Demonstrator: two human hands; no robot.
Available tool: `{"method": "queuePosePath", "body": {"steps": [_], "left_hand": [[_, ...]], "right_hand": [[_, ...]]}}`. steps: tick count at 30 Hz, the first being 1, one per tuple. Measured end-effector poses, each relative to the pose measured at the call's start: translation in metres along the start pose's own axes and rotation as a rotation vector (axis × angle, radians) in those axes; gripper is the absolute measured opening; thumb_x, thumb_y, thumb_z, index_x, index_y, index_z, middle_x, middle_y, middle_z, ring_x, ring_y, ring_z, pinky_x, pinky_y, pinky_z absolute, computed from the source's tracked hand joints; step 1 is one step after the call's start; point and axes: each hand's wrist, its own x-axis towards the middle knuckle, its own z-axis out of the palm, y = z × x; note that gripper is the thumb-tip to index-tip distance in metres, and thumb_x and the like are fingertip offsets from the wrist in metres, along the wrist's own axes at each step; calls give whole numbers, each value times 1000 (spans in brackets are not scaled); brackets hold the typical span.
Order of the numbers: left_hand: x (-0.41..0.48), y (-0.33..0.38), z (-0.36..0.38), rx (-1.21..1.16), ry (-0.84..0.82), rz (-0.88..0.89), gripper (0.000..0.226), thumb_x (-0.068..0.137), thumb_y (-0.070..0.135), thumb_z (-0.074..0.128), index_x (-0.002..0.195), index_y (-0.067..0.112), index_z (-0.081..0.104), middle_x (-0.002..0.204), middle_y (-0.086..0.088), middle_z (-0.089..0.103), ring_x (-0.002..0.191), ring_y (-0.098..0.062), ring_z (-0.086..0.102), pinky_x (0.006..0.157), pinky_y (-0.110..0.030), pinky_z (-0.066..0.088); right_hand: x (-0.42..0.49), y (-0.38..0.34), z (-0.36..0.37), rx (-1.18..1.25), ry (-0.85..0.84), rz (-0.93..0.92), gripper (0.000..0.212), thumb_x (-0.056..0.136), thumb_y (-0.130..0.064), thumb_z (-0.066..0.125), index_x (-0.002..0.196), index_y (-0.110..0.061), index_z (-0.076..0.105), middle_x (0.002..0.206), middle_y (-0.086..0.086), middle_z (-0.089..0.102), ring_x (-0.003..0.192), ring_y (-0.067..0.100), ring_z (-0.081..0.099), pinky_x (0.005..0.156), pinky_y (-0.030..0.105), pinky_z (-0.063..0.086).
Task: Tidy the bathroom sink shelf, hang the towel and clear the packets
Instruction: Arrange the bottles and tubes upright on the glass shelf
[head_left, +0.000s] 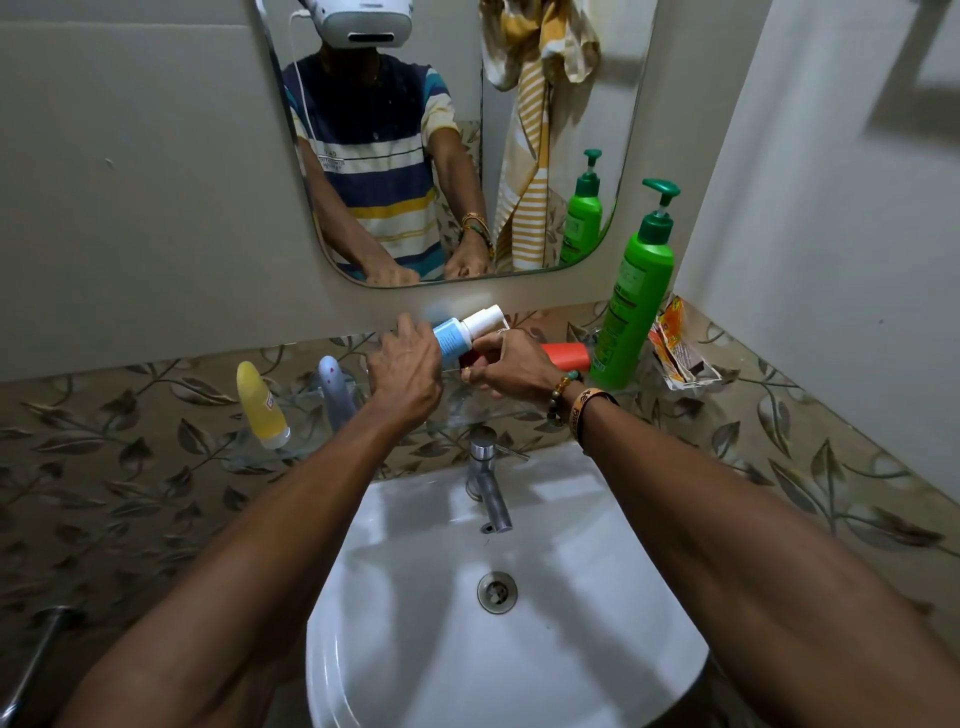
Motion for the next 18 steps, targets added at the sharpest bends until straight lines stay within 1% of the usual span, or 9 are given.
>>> {"method": "queuePosePath", "body": {"steps": [2, 5, 7, 8, 9, 12, 13, 15, 18], "left_hand": [[-1, 1, 0, -78, 12, 11, 46, 91, 23, 68, 125, 5, 43, 118, -16, 44, 103, -35, 55, 78, -44, 52], [1, 1, -4, -187, 38, 17, 46, 91, 22, 68, 126, 6, 42, 120, -16, 42, 103, -36, 55, 77, -43, 51], [3, 0, -6, -245, 55, 27, 47, 91, 24, 69, 126, 6, 43, 120, -16, 43, 102, -36, 55, 75, -42, 47], [3, 0, -7, -273, 63, 36, 48, 90, 25, 69, 126, 6, 43, 120, -16, 43, 100, -36, 56, 75, -42, 47], [4, 0, -8, -300, 72, 43, 49, 90, 27, 69, 126, 7, 44, 119, -15, 44, 99, -35, 56, 75, -41, 47], [5, -2, -8, -399, 91, 41, 48, 89, 33, 69, 124, 9, 46, 117, -13, 45, 96, -31, 55, 73, -39, 45], [6, -3, -9, -434, 98, 41, 48, 89, 35, 69, 123, 9, 46, 115, -12, 46, 94, -29, 54, 72, -37, 43], [6, -5, -9, -494, 117, 39, 49, 87, 40, 69, 121, 10, 48, 110, -10, 46, 90, -23, 49, 72, -35, 40], [6, -7, -11, -546, 145, 27, 51, 85, 45, 69, 118, 11, 50, 105, -5, 44, 90, -19, 46, 72, -33, 39]], "right_hand": [[1, -1, -1, 98, 39, 42, 34, 83, -11, 75, 116, -4, 70, 91, 7, 72, 82, 25, 69, 79, 44, 60], [2, -7, -3, 330, 80, 110, 35, 87, -8, 73, 120, 3, 64, 90, 12, 69, 73, 22, 63, 67, 38, 58], [3, -11, -5, 441, 120, 127, 36, 89, -9, 72, 121, 3, 63, 102, 17, 71, 80, 25, 67, 73, 46, 61], [3, -14, -7, 474, 144, 120, 36, 89, -10, 72, 121, 2, 62, 108, 18, 71, 87, 28, 69, 79, 50, 60], [3, -16, -9, 500, 162, 100, 35, 89, -11, 72, 120, 1, 63, 110, 17, 71, 94, 30, 70, 83, 51, 59], [3, -24, -14, 554, 168, 19, 25, 89, -11, 73, 113, -9, 64, 103, 4, 72, 93, 19, 71, 81, 40, 61], [3, -28, -15, 563, 159, 9, 25, 88, -11, 74, 111, -14, 64, 101, 1, 72, 94, 17, 71, 81, 40, 61], [4, -34, -17, 594, 143, 13, 27, 88, -13, 75, 111, -17, 62, 100, 0, 73, 97, 21, 71, 83, 46, 59], [4, -42, -18, 628, 129, 16, 29, 88, -12, 75, 112, -16, 59, 103, 5, 73, 98, 26, 71, 87, 55, 56]]}}
